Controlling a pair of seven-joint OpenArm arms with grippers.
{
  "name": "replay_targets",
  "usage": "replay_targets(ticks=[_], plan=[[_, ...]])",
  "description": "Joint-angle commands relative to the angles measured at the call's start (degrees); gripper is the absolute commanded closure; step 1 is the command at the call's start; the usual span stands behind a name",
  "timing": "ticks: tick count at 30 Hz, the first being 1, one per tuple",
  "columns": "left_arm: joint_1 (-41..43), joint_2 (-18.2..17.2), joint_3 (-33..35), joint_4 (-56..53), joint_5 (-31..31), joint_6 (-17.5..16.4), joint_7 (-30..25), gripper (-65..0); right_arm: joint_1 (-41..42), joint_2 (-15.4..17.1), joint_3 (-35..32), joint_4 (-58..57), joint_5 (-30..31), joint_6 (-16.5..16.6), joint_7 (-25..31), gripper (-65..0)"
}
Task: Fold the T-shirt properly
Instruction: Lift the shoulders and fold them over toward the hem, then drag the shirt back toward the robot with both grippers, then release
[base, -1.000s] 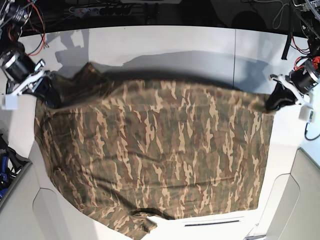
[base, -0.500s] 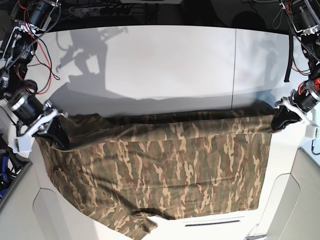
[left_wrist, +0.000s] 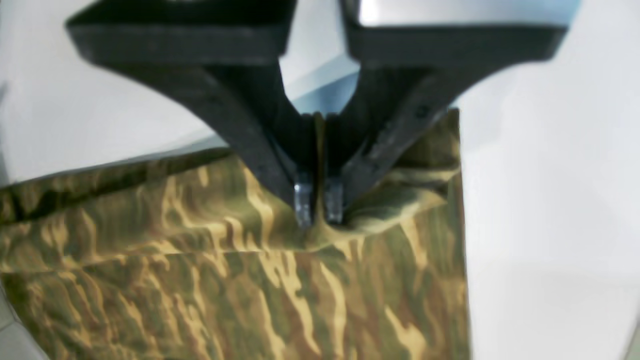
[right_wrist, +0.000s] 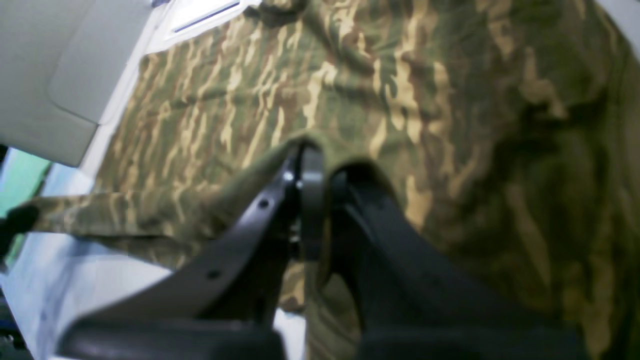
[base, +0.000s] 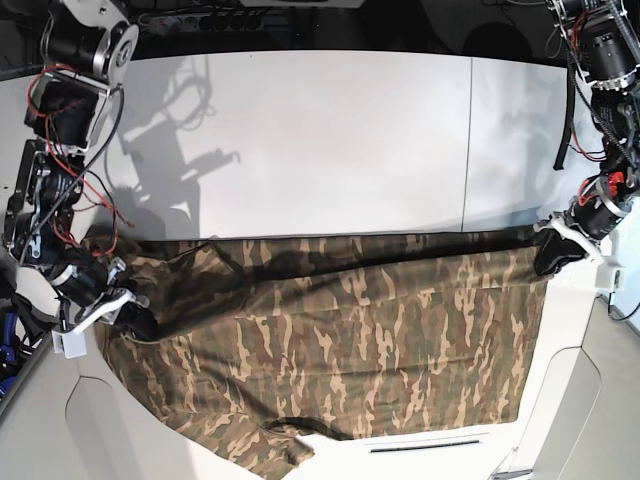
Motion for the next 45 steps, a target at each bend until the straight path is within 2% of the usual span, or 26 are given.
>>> replay_targets(ticks=[1,4,8,12,15,16,17,20,24,31,37,42,45], plan=[[-0.96,-1.14,0.17,0.79,0.55,-0.3,-2.73,0.0,2.36,0.63,0.09,-0.46,0.02,0.24,2.84,0.0],[-1.01,-1.11,0.7,0.79,2.99,-0.3,-5.05,-0.3,3.58,0.66,0.09,-4.0,-3.87,0.24,6.16,0.0],[-2.08,-1.11,0.72,0.74,3.04,-0.3,-5.09,-18.0,4.72,0.63,-0.39,-8.15,-6.71,0.2,9.79,0.0],[-3.32,-1.11,0.76,0.74,3.02,0.13,-4.42,-27.9,4.72,0.63,-2.38,-10.01,-10.01,0.15,16.11,-0.6],[-3.34,-1.09,0.76,0.74,2.89,1.75,-4.24,-34.9,4.72,0.63,-3.32,-10.01,-10.27,-0.04,16.5,-29.1],[-3.34,-1.09,0.76,0.74,2.69,2.34,-3.93,-36.1,4.72,0.63,-3.37,-10.01,-10.25,-0.04,16.46,-35.9],[-3.34,-1.11,0.76,0.74,2.56,3.1,-3.41,-36.2,4.72,0.66,-3.37,-10.01,-10.25,-0.07,16.44,-39.3],[-3.34,-1.14,0.74,0.74,2.58,4.68,-1.84,-36.2,4.72,0.7,-3.34,-9.94,-10.25,-0.07,16.37,-39.9],[-3.32,-1.14,-0.09,0.76,1.84,4.76,0.46,-36.2,4.72,0.85,-2.14,-8.81,-10.23,-0.09,14.51,-39.9],[-3.3,-1.14,-4.92,0.74,-1.75,4.76,3.74,-36.2,4.24,1.46,6.91,-3.45,-9.55,-0.66,7.91,-39.9],[-2.82,-1.11,-5.25,0.7,-1.9,4.81,3.67,-43.8,3.28,3.78,14.84,-3.15,-9.49,-1.38,7.34,-39.8],[-2.03,-1.11,-5.25,-0.85,-1.66,5.62,3.08,-43.9,-0.85,6.43,16.74,-3.19,-7.13,-1.62,7.41,-39.9],[-2.08,-1.11,-5.25,-4.52,-1.66,5.84,0.48,-43.9,-3.61,6.56,16.68,-3.21,-5.9,-1.62,7.43,-39.9]])
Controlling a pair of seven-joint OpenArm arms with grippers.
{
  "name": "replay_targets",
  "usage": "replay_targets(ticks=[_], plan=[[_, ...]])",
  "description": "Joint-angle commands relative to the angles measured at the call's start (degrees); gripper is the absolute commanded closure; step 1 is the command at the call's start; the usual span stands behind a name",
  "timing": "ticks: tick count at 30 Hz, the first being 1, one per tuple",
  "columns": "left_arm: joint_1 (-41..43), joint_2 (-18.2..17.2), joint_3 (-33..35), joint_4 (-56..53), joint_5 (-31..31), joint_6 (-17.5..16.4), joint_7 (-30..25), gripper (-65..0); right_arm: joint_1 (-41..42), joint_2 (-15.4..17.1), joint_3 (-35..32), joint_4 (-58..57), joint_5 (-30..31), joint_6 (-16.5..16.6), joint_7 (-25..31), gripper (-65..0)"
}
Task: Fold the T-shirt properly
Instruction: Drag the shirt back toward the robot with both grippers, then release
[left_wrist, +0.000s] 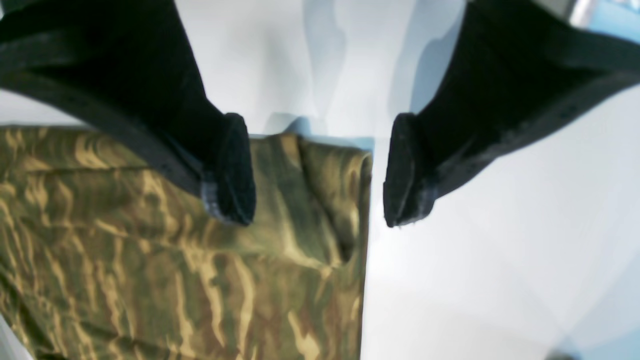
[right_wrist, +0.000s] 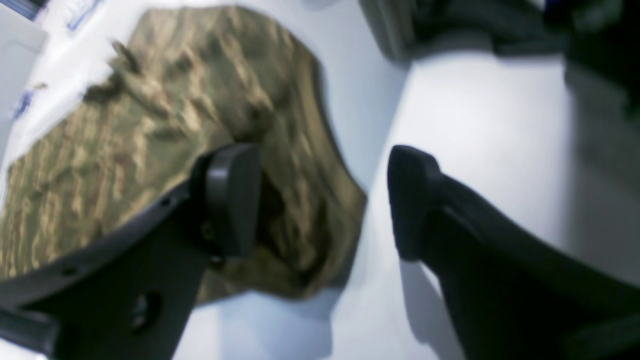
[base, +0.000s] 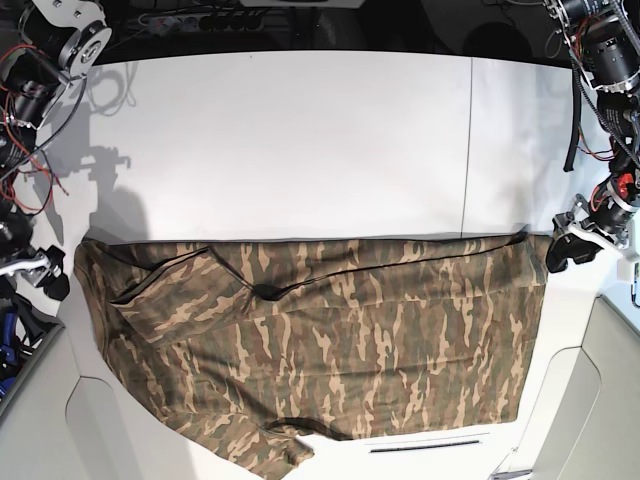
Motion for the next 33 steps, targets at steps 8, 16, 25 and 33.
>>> replay_targets(ticks=[8,16,25,33], plan=[[-1.42,-0.94,-0.37,-7.41,-0.85,-1.7,-3.98,-43.9,-3.65,0.2,-0.9,-1.9,5.35,0.81,2.82,-39.9],[-1.44,1.03,-0.37,-9.05,-0.79,-1.75,-4.44,-43.9,-3.56,-3.21,-6.88,-2.16,5.27,0.79,4.17,-39.9],[-1.57,3.91,-0.22,-9.05,2.19,-1.75,-6.25,-43.9,-3.28,-5.86,-9.75,-2.16,2.73,0.13,6.95,-39.8],[-2.29,4.44,-0.15,-9.05,2.23,-1.77,-6.32,-41.7,-3.3,-5.86,-9.75,-2.16,2.71,0.15,6.93,-31.6]])
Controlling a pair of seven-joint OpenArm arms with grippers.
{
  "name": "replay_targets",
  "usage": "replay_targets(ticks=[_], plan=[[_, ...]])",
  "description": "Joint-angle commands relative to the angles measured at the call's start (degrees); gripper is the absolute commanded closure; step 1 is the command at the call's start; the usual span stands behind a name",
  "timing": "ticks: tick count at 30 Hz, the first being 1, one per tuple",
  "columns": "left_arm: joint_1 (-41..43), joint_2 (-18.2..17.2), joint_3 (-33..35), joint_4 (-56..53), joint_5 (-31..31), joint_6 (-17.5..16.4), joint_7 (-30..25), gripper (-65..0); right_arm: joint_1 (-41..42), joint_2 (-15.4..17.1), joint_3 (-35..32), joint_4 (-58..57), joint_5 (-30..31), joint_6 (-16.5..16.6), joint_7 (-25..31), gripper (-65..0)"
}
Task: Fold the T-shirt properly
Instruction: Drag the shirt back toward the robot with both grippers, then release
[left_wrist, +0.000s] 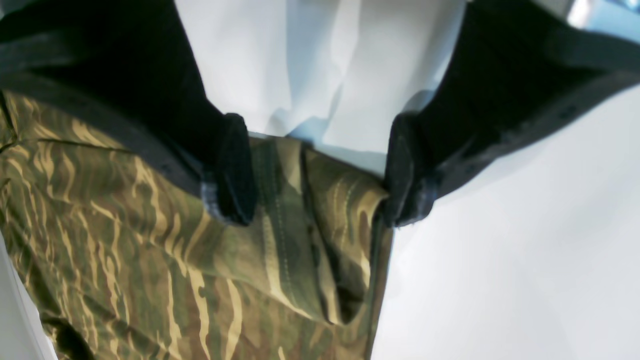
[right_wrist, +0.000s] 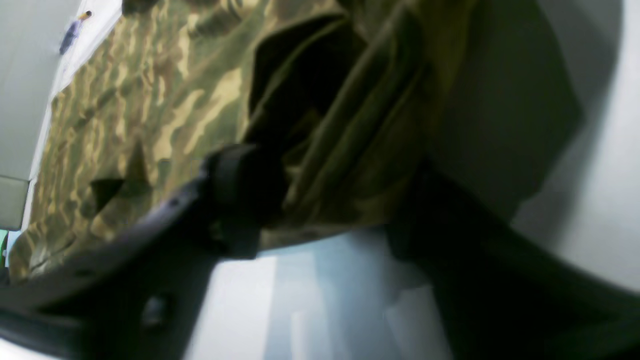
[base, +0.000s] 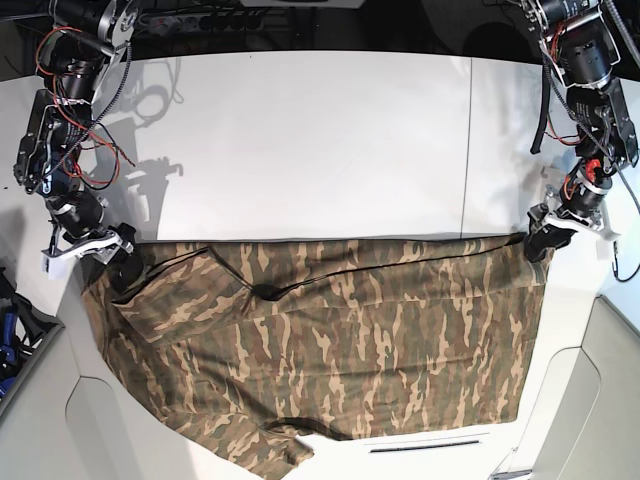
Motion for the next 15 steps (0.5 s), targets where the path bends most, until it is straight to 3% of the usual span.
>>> replay_targets(ticks=[1,6,9,15], plan=[[-0.94,-0.66,0.02,0.55,0.17,-0.28,0.42,-38.8,1.22,0.61,0.07,0.72,0.63,0.26,0.61,-26.8],[-1.25,-0.68,1.51,0.55,2.8,-0.26,0.42,-13.2,1.25,0.61,0.07,0.72,0.66,0.68,0.66,-1.4],[-1.55,-0.68,2.25,0.57,4.85,-0.26,0.48,0.0,1.22,0.61,0.07,0.72,0.66,1.2,0.63,0.0],[-3.3,-1.49,2.23,3.08,5.25,-1.68,2.14,0.0,1.4,0.9,0.07,0.81,1.14,1.62,-0.24,0.0]])
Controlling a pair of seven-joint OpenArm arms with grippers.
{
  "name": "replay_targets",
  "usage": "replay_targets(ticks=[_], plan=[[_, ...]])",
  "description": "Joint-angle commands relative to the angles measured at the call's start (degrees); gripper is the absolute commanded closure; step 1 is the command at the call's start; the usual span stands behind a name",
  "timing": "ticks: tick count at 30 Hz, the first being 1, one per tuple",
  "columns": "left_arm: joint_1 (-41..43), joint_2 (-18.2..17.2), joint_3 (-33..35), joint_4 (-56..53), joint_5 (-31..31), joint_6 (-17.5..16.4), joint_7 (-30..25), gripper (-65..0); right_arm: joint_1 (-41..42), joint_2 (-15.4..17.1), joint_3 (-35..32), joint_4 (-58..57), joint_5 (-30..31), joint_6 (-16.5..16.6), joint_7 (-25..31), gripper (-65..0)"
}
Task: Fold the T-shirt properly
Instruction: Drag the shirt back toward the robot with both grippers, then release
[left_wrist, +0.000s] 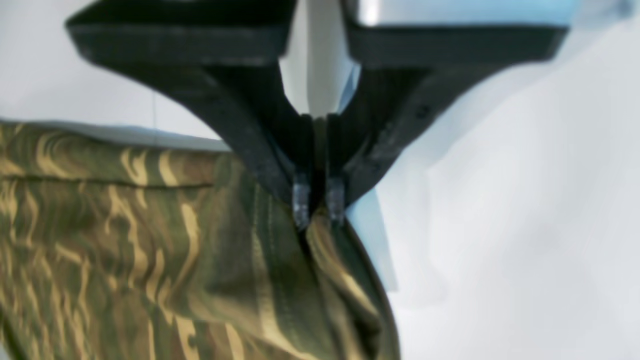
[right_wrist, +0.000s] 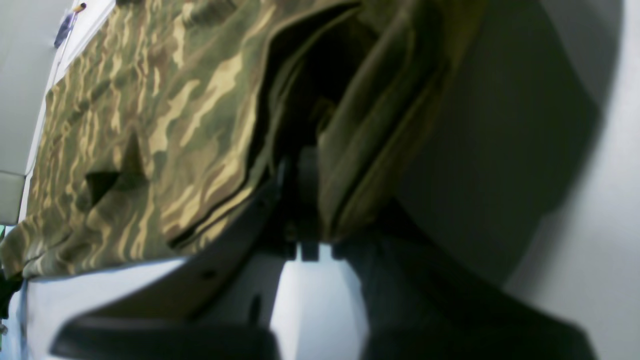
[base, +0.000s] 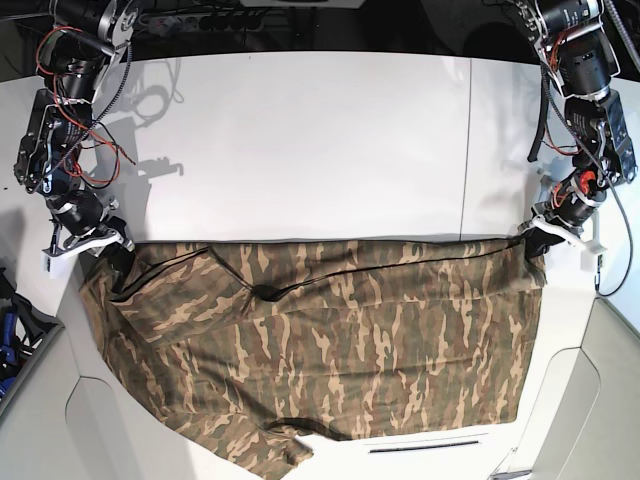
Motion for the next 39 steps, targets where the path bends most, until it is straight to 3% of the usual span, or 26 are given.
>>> replay_targets(ticks=[1,5,16,23,31,39], plan=[[-0.96,-1.14,-0.2,2.71,-1.05,-1.07,-0.74,0.0,1.4,1.18,0.07,0.83,1.7,1.11,-0.22,0.0],[-0.79,-1.11,-0.2,9.14,-1.07,-1.07,4.02,0.0,1.27,3.26,0.07,0.92,5.49,1.51,-6.1,0.0],[3.67,-2.19,-0.26,12.57,-1.33,-2.23,6.08,0.0,-2.73,6.47,0.11,4.7,14.05,1.97,-14.95,0.0],[11.63,-2.21,-1.62,20.33,-4.28,-2.56,7.41,0.0,-11.13,7.54,0.13,14.29,16.61,1.97,-15.8,0.0],[19.89,-2.21,-5.09,27.85,-5.64,-2.56,8.26,0.0,-19.47,7.78,0.33,24.04,21.27,1.95,-21.51,0.0],[27.32,-2.12,-9.88,30.99,-12.41,-4.04,12.02,0.0,-26.27,7.76,3.48,26.99,26.12,2.01,-22.93,0.0]])
